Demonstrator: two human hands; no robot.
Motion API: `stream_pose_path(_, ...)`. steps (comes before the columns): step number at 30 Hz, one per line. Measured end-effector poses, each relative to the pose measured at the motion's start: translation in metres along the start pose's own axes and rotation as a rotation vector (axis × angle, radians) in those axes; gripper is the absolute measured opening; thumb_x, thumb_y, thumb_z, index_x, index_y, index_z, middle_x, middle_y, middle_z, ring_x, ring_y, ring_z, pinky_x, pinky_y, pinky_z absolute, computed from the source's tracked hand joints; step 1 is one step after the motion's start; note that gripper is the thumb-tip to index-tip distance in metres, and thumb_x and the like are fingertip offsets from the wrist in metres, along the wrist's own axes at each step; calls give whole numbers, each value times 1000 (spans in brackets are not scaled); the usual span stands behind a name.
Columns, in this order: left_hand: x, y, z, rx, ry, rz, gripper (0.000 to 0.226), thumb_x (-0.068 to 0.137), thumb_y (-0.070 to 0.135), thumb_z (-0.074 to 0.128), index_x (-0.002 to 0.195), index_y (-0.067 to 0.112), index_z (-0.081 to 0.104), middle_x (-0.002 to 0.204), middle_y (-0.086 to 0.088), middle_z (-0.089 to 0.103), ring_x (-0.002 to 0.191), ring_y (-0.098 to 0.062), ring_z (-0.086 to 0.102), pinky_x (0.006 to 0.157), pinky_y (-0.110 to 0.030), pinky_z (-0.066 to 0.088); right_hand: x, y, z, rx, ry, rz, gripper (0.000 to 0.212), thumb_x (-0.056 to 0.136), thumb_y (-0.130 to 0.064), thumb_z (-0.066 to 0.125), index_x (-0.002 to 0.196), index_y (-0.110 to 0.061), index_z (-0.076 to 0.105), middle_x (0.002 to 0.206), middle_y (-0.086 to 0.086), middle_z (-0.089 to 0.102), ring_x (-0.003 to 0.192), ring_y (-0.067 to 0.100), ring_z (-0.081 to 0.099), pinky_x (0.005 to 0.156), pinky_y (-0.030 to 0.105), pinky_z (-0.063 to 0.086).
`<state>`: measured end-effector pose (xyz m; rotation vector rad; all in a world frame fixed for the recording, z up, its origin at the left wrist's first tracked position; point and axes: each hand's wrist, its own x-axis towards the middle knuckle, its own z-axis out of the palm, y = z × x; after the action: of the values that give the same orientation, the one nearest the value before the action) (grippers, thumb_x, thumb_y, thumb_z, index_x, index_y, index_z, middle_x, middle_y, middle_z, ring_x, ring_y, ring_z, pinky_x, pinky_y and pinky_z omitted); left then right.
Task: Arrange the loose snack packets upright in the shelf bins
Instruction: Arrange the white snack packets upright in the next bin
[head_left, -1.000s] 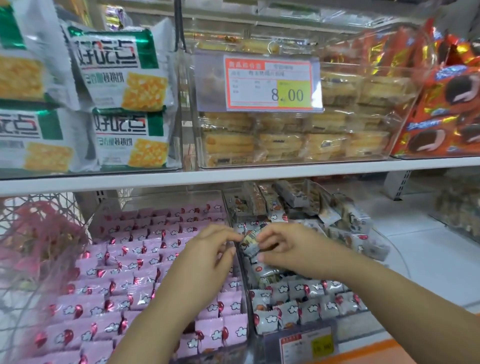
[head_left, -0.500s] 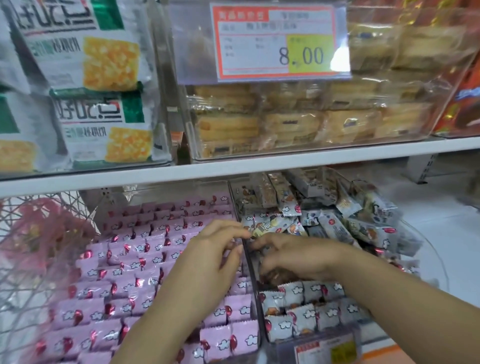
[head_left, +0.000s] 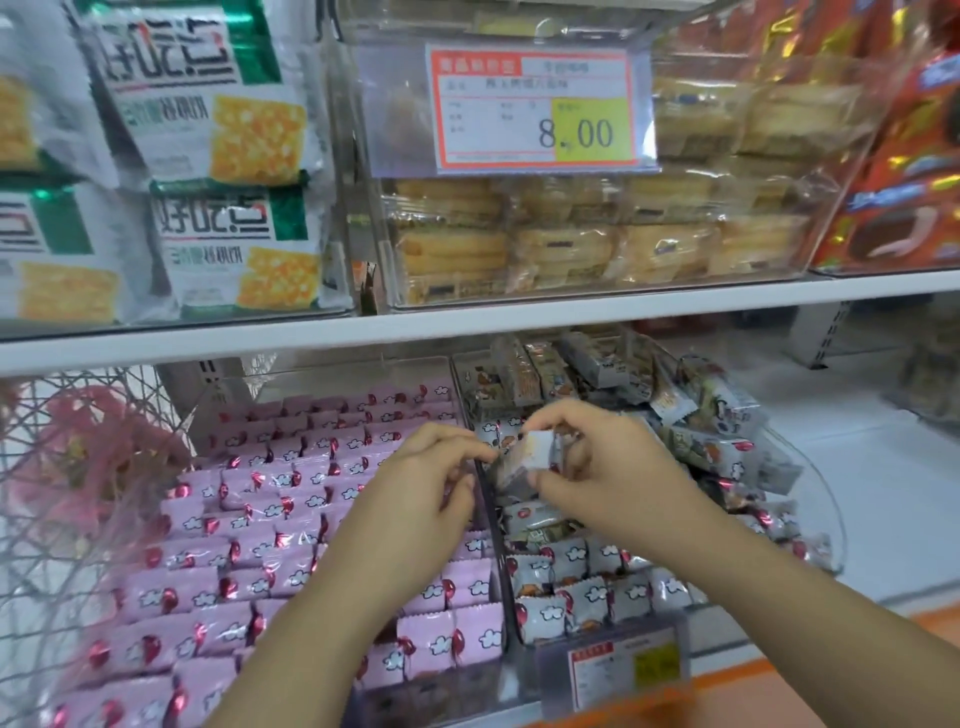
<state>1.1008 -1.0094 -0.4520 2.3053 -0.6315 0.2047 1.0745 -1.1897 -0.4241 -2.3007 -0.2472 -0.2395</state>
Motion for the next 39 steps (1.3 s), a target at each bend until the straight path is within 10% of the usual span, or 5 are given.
stream_pose_path(10, -4, 4, 1, -3, 3, -16, 31, 95, 11, 49, 113, 33, 62, 119, 23, 42, 100, 1, 54, 88, -18, 45, -46, 41, -58, -280, 588, -126, 34, 82, 0, 65, 99, -29, 58, 97, -15, 56, 79, -5, 51, 69, 0, 35)
stream_pose_path(17, -3, 2, 3, -19, 5, -14, 32, 95, 9, 49, 112, 33, 62, 115, 24, 42, 93, 2, 55, 72, -9, 41, -50, 59, -56, -595, 359, -39, 31, 75, -19, 77, 105, -22, 70, 117, -3, 65, 107, 26, 59, 91, 47, 46)
stream_pose_path(25, -3, 2, 0, 3, -12, -7, 32, 96, 13, 49, 115, 37, 60, 122, 26, 40, 98, 10, 51, 89, -18, 47, -40, 42, -56, -519, 349, -115, 32, 79, -20, 73, 111, -24, 68, 122, -6, 60, 114, 18, 53, 101, 38, 37)
stream_pose_path(29, -2, 1, -1, -8, -10, -9, 32, 96, 13, 50, 114, 36, 61, 121, 27, 42, 100, 10, 49, 94, -16, 42, -20, 16, -37, -433, 30, -148, 30, 88, -30, 63, 118, -32, 61, 113, -23, 54, 104, -3, 49, 97, 20, 40)
stream_pose_path(39, -1, -3, -2, 2, -26, 20, 39, 95, 14, 50, 102, 52, 51, 116, 40, 38, 100, 16, 48, 87, 2, 32, 33, 16, 17, -1089, -358, -32, 22, 86, -4, 58, 106, -14, 59, 84, 2, 56, 87, 23, 60, 68, 31, 44)
